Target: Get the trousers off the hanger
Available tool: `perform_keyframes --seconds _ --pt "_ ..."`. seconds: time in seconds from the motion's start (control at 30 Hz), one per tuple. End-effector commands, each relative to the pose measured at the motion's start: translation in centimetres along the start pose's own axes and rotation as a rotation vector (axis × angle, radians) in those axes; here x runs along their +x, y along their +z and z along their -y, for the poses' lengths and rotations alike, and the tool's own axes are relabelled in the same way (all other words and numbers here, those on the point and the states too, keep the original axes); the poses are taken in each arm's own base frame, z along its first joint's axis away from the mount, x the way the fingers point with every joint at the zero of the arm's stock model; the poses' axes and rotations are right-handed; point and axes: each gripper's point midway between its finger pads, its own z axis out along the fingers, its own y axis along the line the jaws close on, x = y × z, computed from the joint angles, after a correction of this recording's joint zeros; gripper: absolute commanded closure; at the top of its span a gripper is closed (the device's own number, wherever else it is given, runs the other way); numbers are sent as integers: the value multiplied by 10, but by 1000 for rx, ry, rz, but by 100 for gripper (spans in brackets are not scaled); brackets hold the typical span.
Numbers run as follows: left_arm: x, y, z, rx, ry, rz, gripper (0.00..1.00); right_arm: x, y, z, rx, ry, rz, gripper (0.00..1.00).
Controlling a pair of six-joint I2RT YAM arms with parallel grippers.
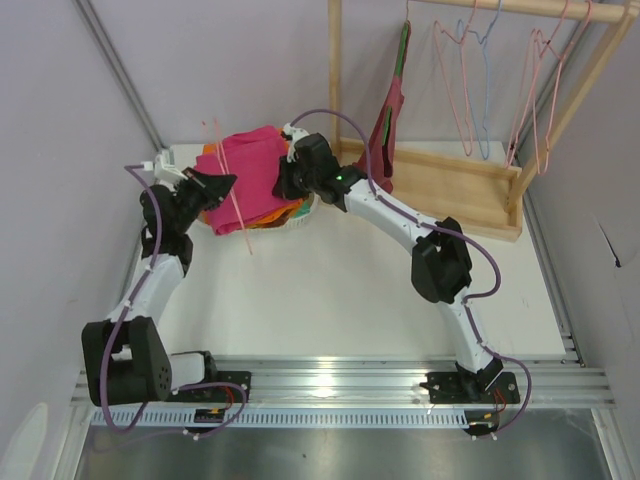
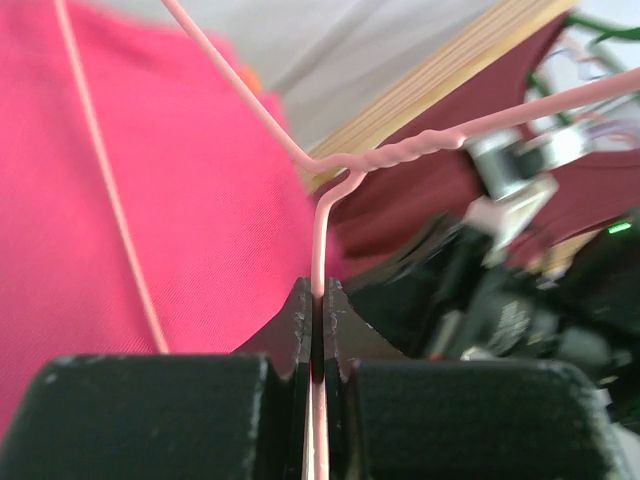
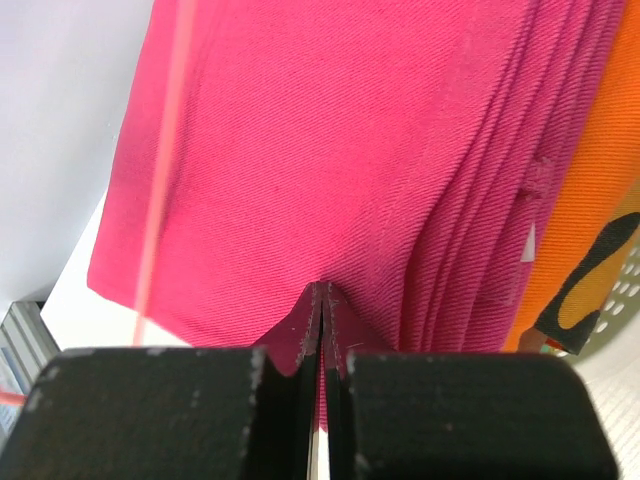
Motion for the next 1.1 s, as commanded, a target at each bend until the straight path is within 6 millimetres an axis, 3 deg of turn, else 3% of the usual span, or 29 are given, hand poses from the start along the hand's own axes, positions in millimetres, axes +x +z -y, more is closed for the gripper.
perform_keyframes --seconds 0.0,0.2,0.43,0.47,0.6,0.63,0.73,0.77,0.8,0.87,0.93,1.0,1.07 --pt "7 -5 -16 -24 5 26 100 -13 -7 19 50 -3 35 100" --pt "30 -20 -53 -178 45 -4 100 -15 -9 21 49 -1 37 100" --pt "23 -17 -51 -188 89 -25 100 -27 -19 15 31 -9 49 100" --pt "23 -16 -49 -184 94 -35 100 -33 -25 8 13 -16 53 100" --pt "-11 -18 -11 -133 148 -5 100 -72 -55 -14 -11 -62 127 99" --pt "-29 -21 9 -108 180 24 100 -87 -70 -22 -20 -85 165 97" --pt "-48 -31 36 -105 235 4 100 -115 -99 -41 -41 -134 242 78" --pt "-70 -37 63 -75 273 39 100 -128 -118 -53 -59 -150 281 56" --pt "-67 -42 63 -99 257 13 100 -133 -127 -60 -72 -161 297 48" --pt "-80 -54 82 -99 245 41 100 -146 -154 -77 -107 -189 341 33" --pt "-86 -61 84 -132 203 80 100 -145 -168 -87 -116 -214 347 28" --pt "-81 -70 91 -131 124 108 100 -142 -192 -110 -123 -282 367 25" --pt "-76 -75 98 -152 69 137 100 -128 -197 -111 -78 -334 360 22"
